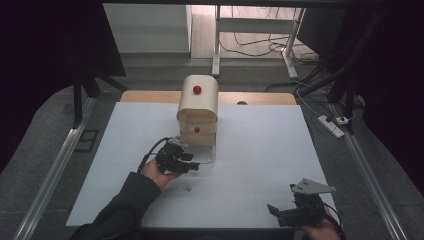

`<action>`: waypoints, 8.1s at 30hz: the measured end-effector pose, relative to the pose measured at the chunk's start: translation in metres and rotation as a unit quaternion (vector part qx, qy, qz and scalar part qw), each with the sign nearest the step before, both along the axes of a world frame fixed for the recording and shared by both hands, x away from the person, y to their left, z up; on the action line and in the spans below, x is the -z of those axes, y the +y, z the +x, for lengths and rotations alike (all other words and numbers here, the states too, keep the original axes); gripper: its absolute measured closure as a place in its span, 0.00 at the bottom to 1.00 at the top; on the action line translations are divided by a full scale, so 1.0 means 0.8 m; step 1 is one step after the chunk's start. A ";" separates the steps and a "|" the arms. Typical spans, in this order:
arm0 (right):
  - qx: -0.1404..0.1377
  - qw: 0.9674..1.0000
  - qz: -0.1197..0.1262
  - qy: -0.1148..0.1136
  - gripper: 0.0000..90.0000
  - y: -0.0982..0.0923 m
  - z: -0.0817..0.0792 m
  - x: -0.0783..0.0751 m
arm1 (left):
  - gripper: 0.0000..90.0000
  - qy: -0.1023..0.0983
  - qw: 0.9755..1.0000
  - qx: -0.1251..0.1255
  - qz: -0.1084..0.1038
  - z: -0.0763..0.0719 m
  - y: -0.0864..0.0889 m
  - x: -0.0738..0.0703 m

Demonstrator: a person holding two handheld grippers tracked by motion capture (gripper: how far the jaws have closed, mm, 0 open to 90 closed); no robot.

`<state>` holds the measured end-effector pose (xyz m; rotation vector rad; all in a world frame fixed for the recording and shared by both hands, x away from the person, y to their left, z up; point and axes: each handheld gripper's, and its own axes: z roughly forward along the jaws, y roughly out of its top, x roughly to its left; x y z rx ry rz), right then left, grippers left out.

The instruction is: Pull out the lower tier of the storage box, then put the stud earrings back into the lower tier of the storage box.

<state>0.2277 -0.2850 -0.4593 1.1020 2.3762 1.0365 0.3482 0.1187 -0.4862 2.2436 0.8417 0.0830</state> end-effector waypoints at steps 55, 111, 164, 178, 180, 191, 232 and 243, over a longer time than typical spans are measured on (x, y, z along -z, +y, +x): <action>0.014 1.000 0.014 0.018 0.00 -0.004 0.005 0.000 | 0.00 -0.014 0.996 -0.065 -0.051 -0.082 0.088 -0.012; 0.012 1.000 0.009 0.020 0.00 -0.004 0.003 0.001 | 0.00 -0.020 0.988 -0.135 -0.073 -0.177 0.184 -0.005; 0.007 1.000 0.002 0.022 0.00 -0.002 0.003 0.002 | 0.00 -0.007 0.995 -0.086 -0.045 -0.156 0.153 -0.005; 0.007 1.000 0.001 0.024 0.00 -0.001 0.004 0.002 | 0.00 0.010 0.997 -0.063 -0.039 -0.138 0.128 0.003; 0.007 1.000 0.001 0.025 0.00 -0.001 0.004 0.002 | 0.00 0.009 0.998 -0.058 -0.030 -0.135 0.124 0.004; 0.005 1.000 -0.001 0.025 0.00 -0.001 0.004 0.002 | 0.00 0.002 0.999 -0.044 -0.013 -0.120 0.096 0.011; -0.004 1.000 -0.011 0.021 0.00 0.002 0.002 0.002 | 0.13 0.011 0.996 0.032 0.087 -0.070 0.012 0.048; -0.005 1.000 -0.012 0.021 0.00 0.003 0.002 0.002 | 0.59 -0.008 0.994 0.042 0.103 -0.069 0.007 0.048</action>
